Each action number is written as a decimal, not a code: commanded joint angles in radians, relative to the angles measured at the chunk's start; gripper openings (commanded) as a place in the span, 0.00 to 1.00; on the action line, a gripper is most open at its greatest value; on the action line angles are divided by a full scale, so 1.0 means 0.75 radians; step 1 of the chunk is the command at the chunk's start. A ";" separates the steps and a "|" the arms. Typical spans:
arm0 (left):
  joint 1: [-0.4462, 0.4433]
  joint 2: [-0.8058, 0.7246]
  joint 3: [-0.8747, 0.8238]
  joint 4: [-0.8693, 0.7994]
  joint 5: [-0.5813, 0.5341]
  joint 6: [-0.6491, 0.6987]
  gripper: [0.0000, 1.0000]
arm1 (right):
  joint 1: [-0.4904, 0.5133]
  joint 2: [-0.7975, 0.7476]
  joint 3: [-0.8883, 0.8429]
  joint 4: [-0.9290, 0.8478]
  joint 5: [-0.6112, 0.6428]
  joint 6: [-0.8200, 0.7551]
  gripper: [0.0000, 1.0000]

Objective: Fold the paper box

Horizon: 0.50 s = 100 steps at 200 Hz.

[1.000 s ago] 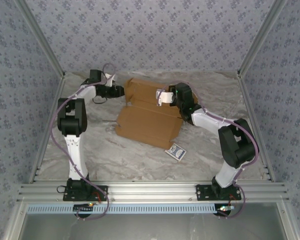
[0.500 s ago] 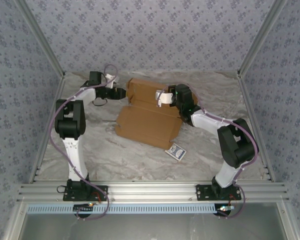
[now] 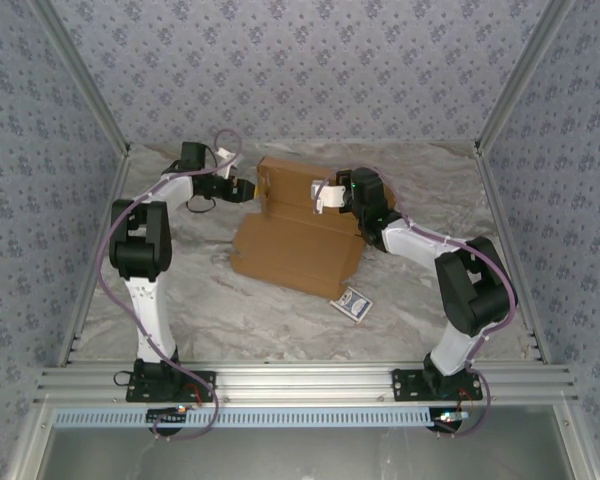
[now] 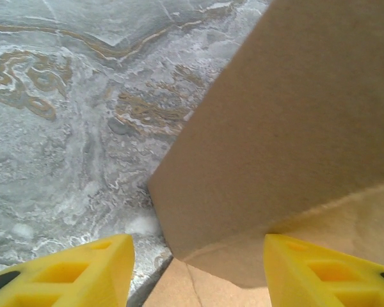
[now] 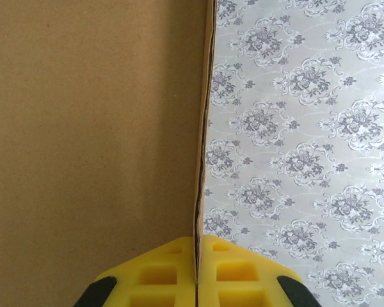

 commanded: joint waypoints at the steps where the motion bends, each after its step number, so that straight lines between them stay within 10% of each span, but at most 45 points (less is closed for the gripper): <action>1: -0.013 -0.059 0.022 -0.076 0.099 0.088 0.57 | 0.013 0.018 0.033 -0.080 -0.012 -0.044 0.00; 100: -0.042 -0.036 0.044 0.045 0.064 0.002 0.55 | 0.023 0.030 -0.003 -0.018 0.005 -0.103 0.00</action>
